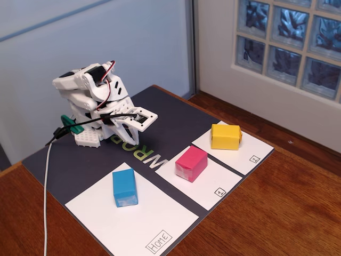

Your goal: Move box yellow to home

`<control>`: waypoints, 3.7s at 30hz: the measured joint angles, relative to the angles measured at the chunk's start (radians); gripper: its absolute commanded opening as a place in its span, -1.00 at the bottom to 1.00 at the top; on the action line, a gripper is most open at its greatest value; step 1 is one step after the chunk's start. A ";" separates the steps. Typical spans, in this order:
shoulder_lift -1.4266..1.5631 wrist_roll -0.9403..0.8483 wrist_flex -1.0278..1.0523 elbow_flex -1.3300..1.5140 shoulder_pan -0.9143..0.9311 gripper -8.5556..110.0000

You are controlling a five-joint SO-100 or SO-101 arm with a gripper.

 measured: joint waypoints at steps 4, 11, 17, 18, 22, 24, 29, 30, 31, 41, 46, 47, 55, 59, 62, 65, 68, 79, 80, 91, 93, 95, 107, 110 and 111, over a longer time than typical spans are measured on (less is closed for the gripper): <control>0.000 0.000 0.000 0.000 0.000 -0.86; 0.000 0.000 0.000 0.000 0.000 -0.86; 0.000 0.000 0.000 0.000 0.000 -0.86; 0.000 0.000 0.000 0.000 0.000 -0.86; 0.000 0.000 0.000 0.000 0.000 -0.86; 0.000 0.000 0.000 0.000 0.000 -0.86; 0.000 0.000 0.000 0.000 0.000 -0.86; 0.000 0.000 0.000 0.000 0.000 -0.86; 0.000 0.000 0.000 0.000 0.000 -0.86; 0.000 0.000 0.000 0.000 0.000 -0.86; 0.000 -0.011 0.000 0.000 0.025 -0.86; 0.000 -0.023 0.000 0.000 0.031 -0.86; -0.009 0.067 -0.041 -0.014 -0.078 -0.86; -0.279 0.061 -0.115 -0.170 -0.109 -0.86; -0.549 0.015 -0.143 -0.364 -0.109 -0.86; -0.779 -0.034 -0.140 -0.574 -0.109 -0.86; -0.951 -0.084 -0.103 -0.775 -0.120 -0.86; -1.267 -0.261 0.052 -1.223 -0.210 -0.86; -1.338 -0.295 0.078 -1.299 -0.239 -0.86; -1.712 -0.276 0.124 -1.770 -0.379 -0.87; -1.749 -0.255 0.124 -1.804 -0.394 -0.87; -1.809 -0.198 0.126 -1.864 -0.405 -0.87; -2.148 0.023 0.164 -2.184 -0.506 -0.87; -2.171 0.041 0.150 -2.192 -0.543 -0.87; -2.183 0.043 0.147 -2.195 -0.558 -0.87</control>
